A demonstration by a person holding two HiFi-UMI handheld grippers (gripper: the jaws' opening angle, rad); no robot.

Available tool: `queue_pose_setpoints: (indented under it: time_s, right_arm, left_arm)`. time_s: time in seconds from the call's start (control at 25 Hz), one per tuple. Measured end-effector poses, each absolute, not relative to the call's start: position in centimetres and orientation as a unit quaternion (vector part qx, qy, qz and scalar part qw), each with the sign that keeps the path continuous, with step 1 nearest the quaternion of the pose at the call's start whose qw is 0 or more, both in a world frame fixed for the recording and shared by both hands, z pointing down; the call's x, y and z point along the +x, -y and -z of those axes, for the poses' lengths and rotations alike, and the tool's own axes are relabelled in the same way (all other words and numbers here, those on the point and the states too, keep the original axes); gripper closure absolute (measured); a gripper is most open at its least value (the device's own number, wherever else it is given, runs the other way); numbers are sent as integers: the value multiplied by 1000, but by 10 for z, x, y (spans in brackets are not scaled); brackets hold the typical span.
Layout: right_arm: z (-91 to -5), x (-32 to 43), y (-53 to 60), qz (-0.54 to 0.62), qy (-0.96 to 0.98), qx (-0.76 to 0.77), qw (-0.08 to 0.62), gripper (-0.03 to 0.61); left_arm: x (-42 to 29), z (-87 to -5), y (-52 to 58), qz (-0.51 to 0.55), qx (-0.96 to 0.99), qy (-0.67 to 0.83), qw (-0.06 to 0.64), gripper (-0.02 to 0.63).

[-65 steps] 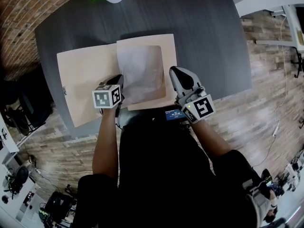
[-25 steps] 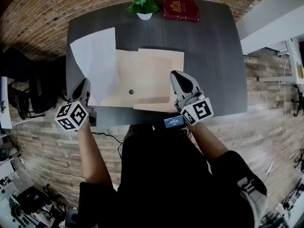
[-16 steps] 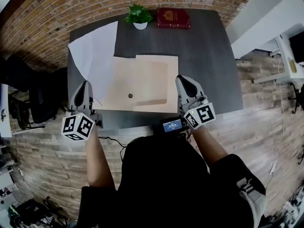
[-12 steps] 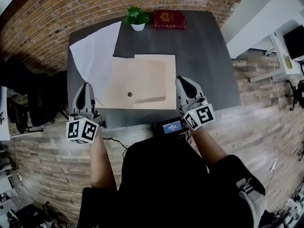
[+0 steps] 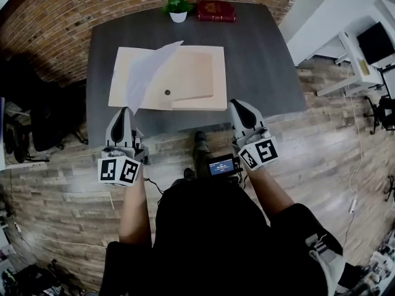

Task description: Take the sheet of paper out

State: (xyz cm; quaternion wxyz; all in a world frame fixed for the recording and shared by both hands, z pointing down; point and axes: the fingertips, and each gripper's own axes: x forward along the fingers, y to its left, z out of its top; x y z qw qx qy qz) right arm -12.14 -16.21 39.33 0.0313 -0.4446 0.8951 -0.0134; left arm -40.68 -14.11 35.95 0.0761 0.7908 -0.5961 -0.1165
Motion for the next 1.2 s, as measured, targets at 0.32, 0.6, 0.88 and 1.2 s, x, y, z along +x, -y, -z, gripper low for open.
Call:
queue_pose_setpoints:
  time_s: [0.32,0.6,0.88,1.2]
  right_arm:
    - [-417,-113,64,33,-891,-453,10,571]
    - [-416,-87,25,36,-894,-446,9,571]
    - [-411,-51,-14,30,-906,-423,14,571]
    - [-428,30,-80,43,-908,-417,10,571]
  left_arm:
    - [-399,-392,47,116,794,588,99,620]
    - [-362,-402,-6,123,795,582,114,620]
    - [-311,-404,-51,123,795,579,133,620]
    - [-227,-413,-123,109,794,582,136,620]
